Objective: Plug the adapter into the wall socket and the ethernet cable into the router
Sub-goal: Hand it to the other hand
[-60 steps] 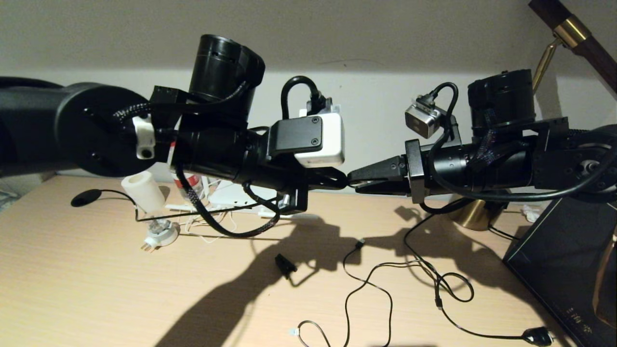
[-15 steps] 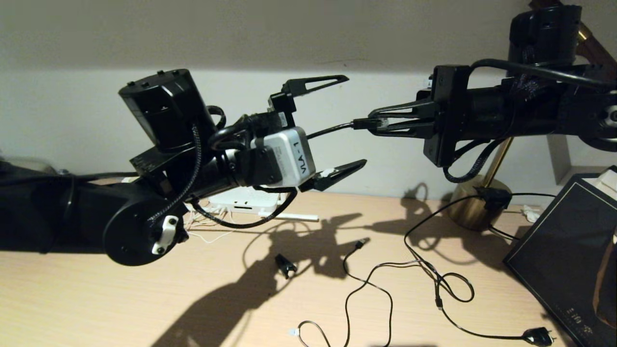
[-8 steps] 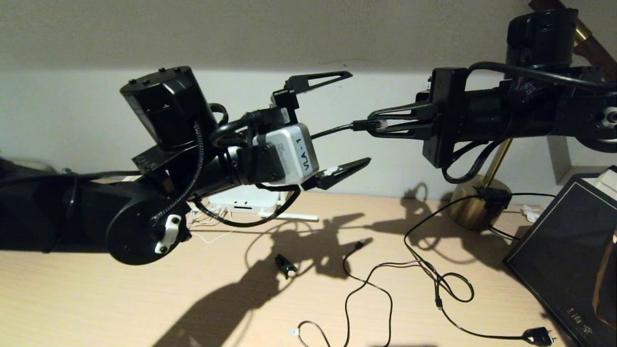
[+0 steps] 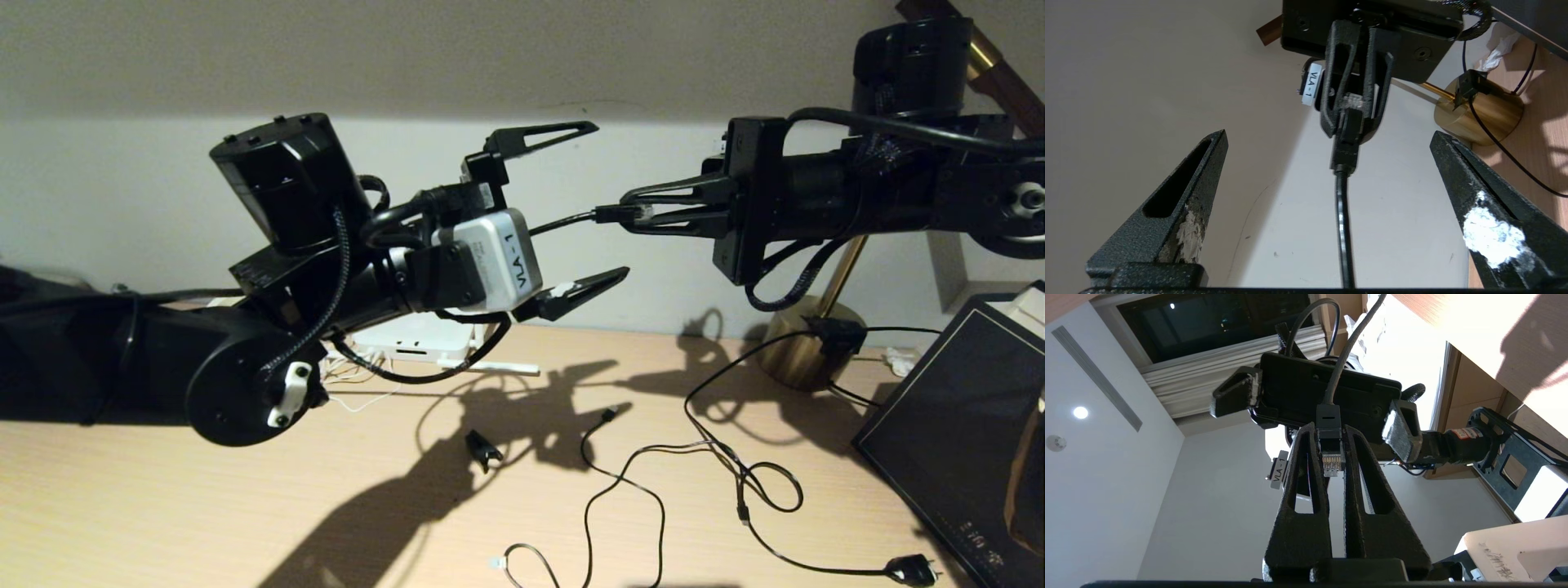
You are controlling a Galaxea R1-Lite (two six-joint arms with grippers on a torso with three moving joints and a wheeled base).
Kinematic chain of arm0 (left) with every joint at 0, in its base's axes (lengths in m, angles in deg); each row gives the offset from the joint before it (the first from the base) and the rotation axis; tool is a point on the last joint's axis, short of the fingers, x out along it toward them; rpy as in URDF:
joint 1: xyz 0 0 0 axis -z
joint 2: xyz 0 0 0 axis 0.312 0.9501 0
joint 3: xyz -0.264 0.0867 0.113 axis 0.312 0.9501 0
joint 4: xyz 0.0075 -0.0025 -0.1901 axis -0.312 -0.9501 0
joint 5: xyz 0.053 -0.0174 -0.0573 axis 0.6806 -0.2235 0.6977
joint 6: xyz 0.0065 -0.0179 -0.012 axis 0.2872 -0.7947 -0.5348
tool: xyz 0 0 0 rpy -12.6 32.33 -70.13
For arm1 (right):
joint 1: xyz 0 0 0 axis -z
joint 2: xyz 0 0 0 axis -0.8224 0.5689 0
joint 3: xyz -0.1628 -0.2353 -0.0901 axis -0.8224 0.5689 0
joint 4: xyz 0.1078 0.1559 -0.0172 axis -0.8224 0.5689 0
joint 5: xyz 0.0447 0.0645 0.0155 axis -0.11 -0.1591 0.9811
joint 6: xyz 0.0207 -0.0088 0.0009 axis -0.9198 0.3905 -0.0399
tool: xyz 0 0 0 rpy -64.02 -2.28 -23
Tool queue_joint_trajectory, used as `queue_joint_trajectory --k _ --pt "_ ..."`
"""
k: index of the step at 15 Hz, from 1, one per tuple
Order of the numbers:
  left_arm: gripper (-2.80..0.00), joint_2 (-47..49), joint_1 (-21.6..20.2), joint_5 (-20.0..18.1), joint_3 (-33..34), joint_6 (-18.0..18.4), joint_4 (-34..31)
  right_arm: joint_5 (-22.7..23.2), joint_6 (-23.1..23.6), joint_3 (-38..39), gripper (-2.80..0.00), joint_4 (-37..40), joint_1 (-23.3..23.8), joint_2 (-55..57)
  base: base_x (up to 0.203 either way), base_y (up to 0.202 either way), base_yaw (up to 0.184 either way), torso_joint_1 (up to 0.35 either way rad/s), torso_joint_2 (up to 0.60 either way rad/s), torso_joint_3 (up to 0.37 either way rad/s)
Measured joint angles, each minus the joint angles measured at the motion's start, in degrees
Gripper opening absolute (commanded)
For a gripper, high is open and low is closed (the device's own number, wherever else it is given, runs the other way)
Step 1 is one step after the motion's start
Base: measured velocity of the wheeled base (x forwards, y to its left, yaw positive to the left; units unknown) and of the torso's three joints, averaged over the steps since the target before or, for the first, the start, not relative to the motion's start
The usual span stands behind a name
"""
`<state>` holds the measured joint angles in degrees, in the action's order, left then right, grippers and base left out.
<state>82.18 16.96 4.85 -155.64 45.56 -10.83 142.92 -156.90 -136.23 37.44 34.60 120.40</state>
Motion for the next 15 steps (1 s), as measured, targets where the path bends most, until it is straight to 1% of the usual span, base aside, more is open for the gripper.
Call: queue_joint_trajectory --k 1,7,15 --pt "-2.8 0.0 0.0 -0.1 0.0 0.0 0.0 0.0 0.0 0.0 -2.8 0.0 0.0 0.0 0.0 0.0 0.0 0.0 0.0 0.0" --pt "-2.8 0.6 0.3 0.0 0.1 -0.5 0.0 0.0 0.0 -0.1 -2.8 0.0 -0.3 0.0 0.0 0.0 0.0 0.0 0.0 0.0" --pt "-2.8 2.1 1.7 0.2 -1.1 -0.8 0.1 0.0 0.0 -0.1 -2.8 0.0 -0.6 0.3 0.0 0.0 0.0 0.0 0.0 0.0"
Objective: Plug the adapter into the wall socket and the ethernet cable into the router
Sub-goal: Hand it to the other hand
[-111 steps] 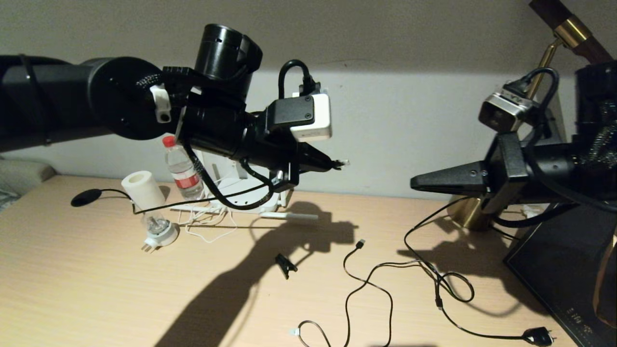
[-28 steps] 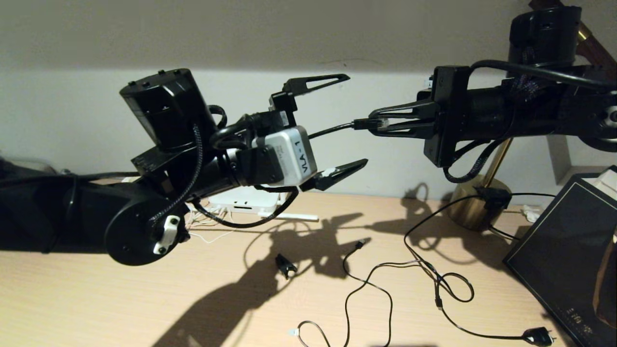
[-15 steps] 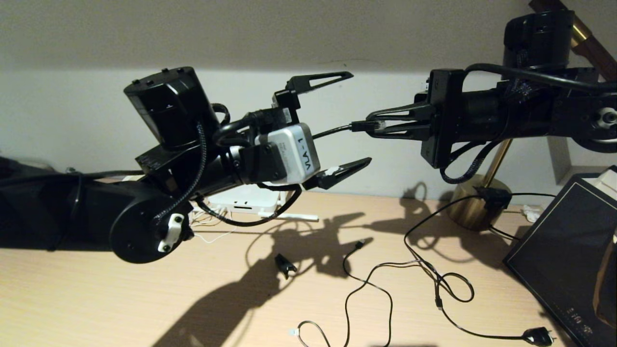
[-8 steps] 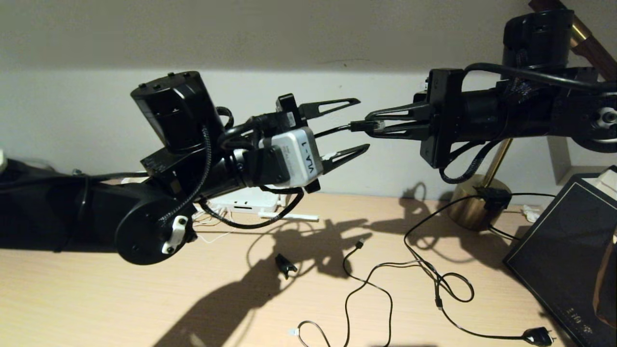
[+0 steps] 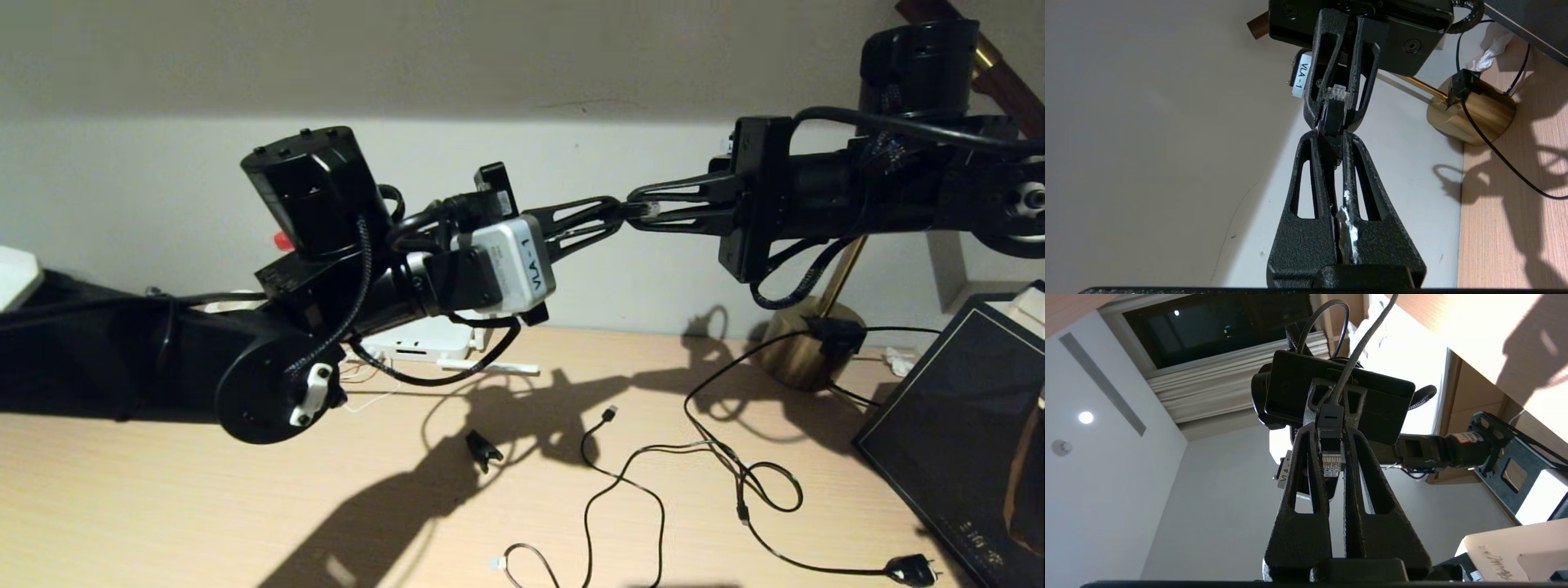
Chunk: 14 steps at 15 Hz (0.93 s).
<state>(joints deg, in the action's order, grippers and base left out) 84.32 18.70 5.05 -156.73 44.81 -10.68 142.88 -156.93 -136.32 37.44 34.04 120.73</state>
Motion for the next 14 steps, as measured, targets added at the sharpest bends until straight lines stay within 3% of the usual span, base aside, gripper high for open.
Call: queue_joint_trajectory --k 11,12,14 --pt "-2.8 -0.2 0.0 -0.2 0.2 -0.1 0.0 0.1 0.0 0.0 -2.8 0.0 -0.1 0.0 0.0 0.0 0.0 0.0 0.0 0.0" --pt "0.0 -0.2 0.0 -0.2 0.2 -0.1 0.0 0.1 0.0 0.1 -2.8 0.0 -0.1 0.0 0.0 0.0 0.0 0.0 0.0 0.0" --pt "0.0 -0.2 0.1 -0.2 0.2 -0.1 0.1 0.1 0.0 0.1 -2.8 0.1 -0.2 0.0 0.0 0.0 0.0 0.0 0.0 0.0"
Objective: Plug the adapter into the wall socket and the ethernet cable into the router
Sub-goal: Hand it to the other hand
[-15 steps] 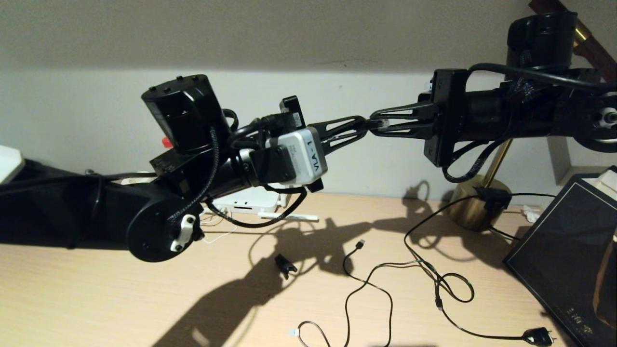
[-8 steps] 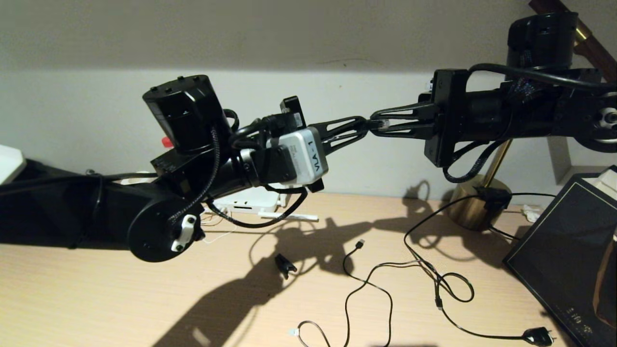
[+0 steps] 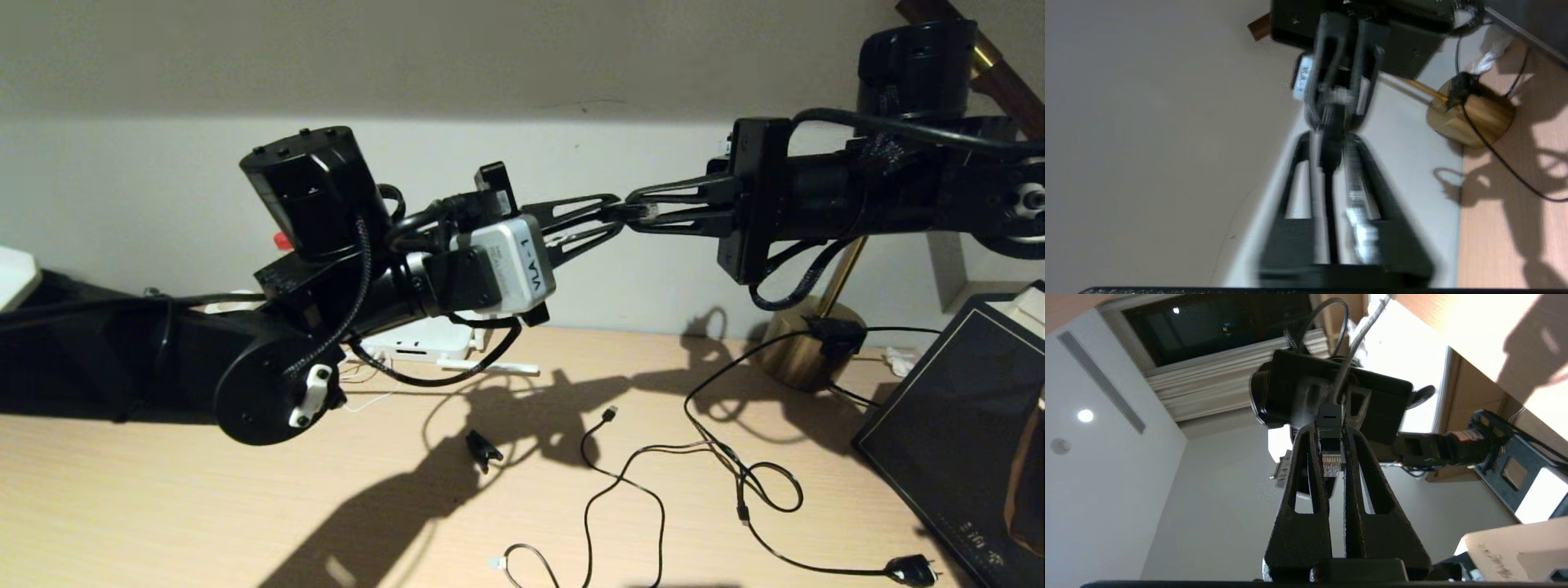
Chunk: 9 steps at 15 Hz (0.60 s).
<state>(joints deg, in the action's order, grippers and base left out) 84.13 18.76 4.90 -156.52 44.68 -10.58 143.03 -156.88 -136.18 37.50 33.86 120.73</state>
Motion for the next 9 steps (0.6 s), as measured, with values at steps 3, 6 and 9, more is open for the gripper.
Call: queue_joint_trajectory --k 3,6,9 --pt "0.0 -0.1 0.0 0.0 -0.1 -0.2 0.2 0.0 0.0 0.1 -2.8 0.2 0.0 0.0 0.0 0.0 0.0 0.0 0.0 0.0" --pt "0.0 0.1 0.0 -0.3 -0.1 -0.8 0.6 0.1 0.0 0.2 -2.8 -0.1 -0.1 0.0 0.0 0.0 0.0 0.0 0.0 0.0" --pt "0.0 0.5 0.0 -0.1 -0.2 -0.8 0.5 0.0 0.0 0.3 -2.8 -0.1 0.0 0.0 0.0 0.0 0.0 0.0 0.0 0.0"
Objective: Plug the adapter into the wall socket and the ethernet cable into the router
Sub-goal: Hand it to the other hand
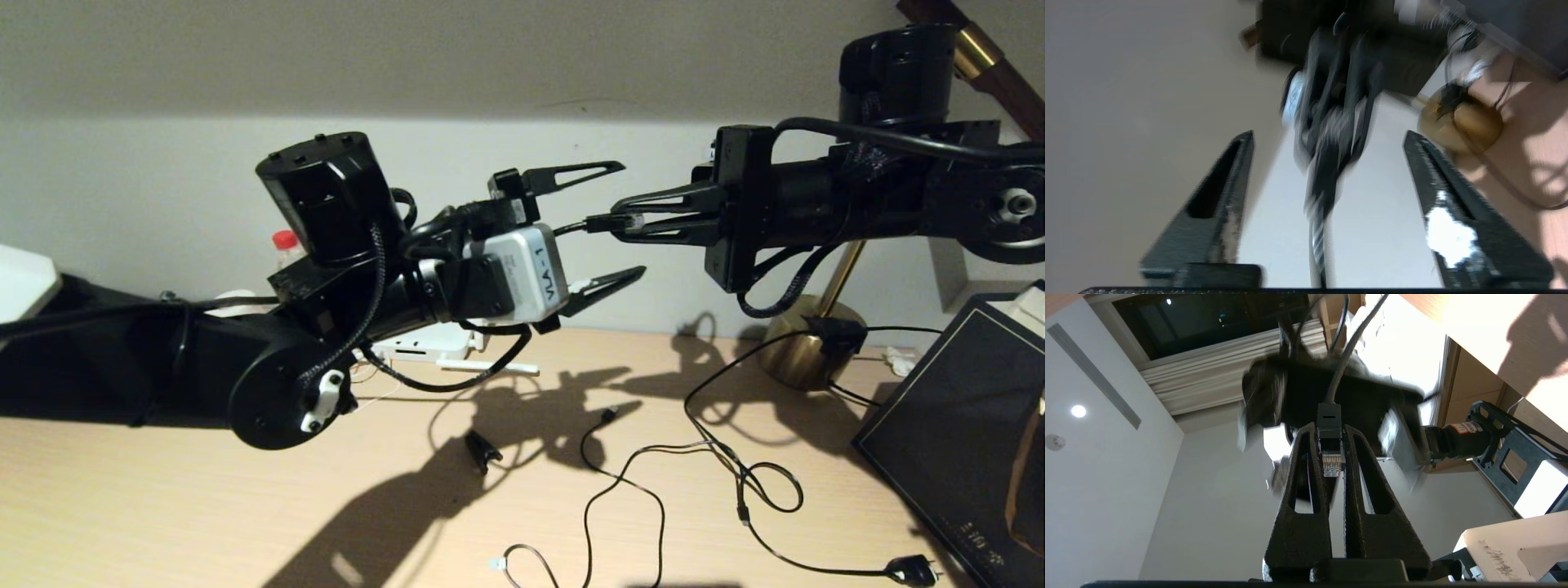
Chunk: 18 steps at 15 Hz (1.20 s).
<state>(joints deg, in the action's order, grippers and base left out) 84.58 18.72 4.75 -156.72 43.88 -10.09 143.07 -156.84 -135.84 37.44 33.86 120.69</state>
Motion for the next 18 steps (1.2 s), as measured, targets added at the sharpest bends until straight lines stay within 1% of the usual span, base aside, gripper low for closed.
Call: queue_joint_trajectory --k 3,9,14,15,18 --pt "0.0 0.1 -0.5 0.0 -0.2 0.0 0.1 0.0 0.0 0.1 -2.8 0.0 0.0 -0.1 0.0 0.0 0.0 0.0 0.0 0.0" --pt "0.0 0.0 -2.8 -1.1 0.2 0.0 0.2 0.2 0.2 0.7 -2.8 0.0 0.0 -0.3 0.0 0.0 0.0 0.0 0.0 0.0" --pt "0.0 0.0 -3.1 -1.2 0.2 -0.4 0.2 0.2 0.2 0.7 -2.8 0.0 0.0 -0.4 0.0 0.0 0.0 0.0 0.0 0.0" --pt "-2.8 0.0 -3.1 -1.6 0.1 -0.4 0.2 0.2 0.2 0.8 -2.8 0.0 0.0 -0.4 0.0 0.0 0.0 0.0 0.0 0.0" --pt "-2.8 0.0 -3.1 -2.0 0.0 -0.5 0.4 0.2 0.2 0.8 -2.8 0.0 0.0 -0.3 0.0 0.0 0.0 0.0 0.0 0.0"
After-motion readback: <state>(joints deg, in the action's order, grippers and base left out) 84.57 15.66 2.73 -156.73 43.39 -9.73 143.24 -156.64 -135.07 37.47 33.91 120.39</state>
